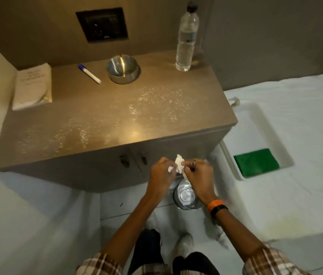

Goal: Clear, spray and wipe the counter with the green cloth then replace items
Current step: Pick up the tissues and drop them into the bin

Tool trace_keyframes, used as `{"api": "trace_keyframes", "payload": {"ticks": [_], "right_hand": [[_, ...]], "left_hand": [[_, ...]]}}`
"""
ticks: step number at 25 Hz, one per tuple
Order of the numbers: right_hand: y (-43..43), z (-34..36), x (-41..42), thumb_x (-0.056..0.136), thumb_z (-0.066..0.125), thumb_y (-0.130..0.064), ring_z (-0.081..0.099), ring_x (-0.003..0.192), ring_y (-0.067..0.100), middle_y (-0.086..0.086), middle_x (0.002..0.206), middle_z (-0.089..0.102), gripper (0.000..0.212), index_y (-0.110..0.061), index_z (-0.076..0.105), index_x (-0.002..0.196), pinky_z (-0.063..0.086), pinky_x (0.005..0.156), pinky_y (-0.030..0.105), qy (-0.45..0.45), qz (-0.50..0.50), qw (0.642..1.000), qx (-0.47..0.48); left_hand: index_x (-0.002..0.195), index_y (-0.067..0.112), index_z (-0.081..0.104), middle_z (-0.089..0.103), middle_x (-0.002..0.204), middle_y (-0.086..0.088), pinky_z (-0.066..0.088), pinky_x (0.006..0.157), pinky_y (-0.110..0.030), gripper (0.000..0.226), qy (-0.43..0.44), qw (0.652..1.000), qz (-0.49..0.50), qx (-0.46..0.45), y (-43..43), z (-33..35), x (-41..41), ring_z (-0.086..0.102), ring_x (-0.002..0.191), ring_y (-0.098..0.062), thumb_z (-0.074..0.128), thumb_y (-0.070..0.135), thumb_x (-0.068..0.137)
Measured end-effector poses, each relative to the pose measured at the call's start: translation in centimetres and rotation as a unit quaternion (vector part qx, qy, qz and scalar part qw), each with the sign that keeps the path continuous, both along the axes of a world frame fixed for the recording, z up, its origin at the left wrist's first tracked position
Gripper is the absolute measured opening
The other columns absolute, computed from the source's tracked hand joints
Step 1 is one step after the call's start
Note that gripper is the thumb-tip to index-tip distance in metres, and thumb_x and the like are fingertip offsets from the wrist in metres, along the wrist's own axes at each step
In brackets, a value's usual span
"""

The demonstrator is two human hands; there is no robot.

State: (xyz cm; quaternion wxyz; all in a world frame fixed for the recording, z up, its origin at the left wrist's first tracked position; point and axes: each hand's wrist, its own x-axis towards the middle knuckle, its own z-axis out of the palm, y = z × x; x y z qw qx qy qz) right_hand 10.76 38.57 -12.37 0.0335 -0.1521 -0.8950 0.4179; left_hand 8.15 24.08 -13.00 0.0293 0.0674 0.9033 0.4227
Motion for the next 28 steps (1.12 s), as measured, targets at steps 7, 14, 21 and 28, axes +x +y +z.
{"api": "trace_keyframes", "payload": {"ticks": [7,14,21,28], "right_hand": [[6.6,-22.7,2.0,0.086,0.059,0.000,0.074,0.092,0.029,0.011,0.099,0.080,0.027,-0.012,0.082,0.096,0.057,0.083,0.033,-0.196,-0.034,0.978,0.068],[9.0,-41.7,1.5,0.100,0.051,-0.010,0.061,0.125,0.030,0.018,0.133,0.066,0.034,-0.002,0.065,0.130,0.044,0.107,0.032,-0.284,-0.038,0.957,0.046],[8.0,-37.5,3.3,0.092,0.055,0.000,0.065,0.117,0.032,0.016,0.133,0.064,0.033,-0.005,0.068,0.122,0.054,0.095,0.036,-0.247,-0.064,0.965,0.061],[3.4,-13.2,5.8,0.084,0.068,-0.003,0.037,0.147,0.036,0.019,0.157,0.040,0.060,-0.003,0.053,0.142,0.040,0.117,0.053,-0.024,0.066,0.979,0.191]], "left_hand": [[0.092,0.004,0.079,0.079,0.100,-0.009,0.055,0.086,-0.024,0.015,-0.270,0.962,0.034,-0.010,8.7,-23.8,2.2,0.073,0.096,-0.023,0.066,0.001,0.086],[0.119,0.001,0.070,0.070,0.122,-0.016,0.048,0.098,-0.026,0.033,-0.309,0.951,-0.008,-0.025,11.7,-43.4,1.9,0.064,0.117,-0.028,0.059,-0.004,0.088],[0.129,0.011,0.064,0.066,0.131,-0.009,0.048,0.098,-0.024,0.041,-0.284,0.958,-0.047,0.003,9.2,-38.1,2.9,0.061,0.123,-0.024,0.064,0.003,0.089],[0.154,0.014,0.034,0.033,0.162,-0.006,0.027,0.124,-0.041,0.066,-0.017,0.978,-0.167,-0.121,4.3,-13.7,6.6,0.028,0.151,-0.022,0.059,0.030,0.095]]}}
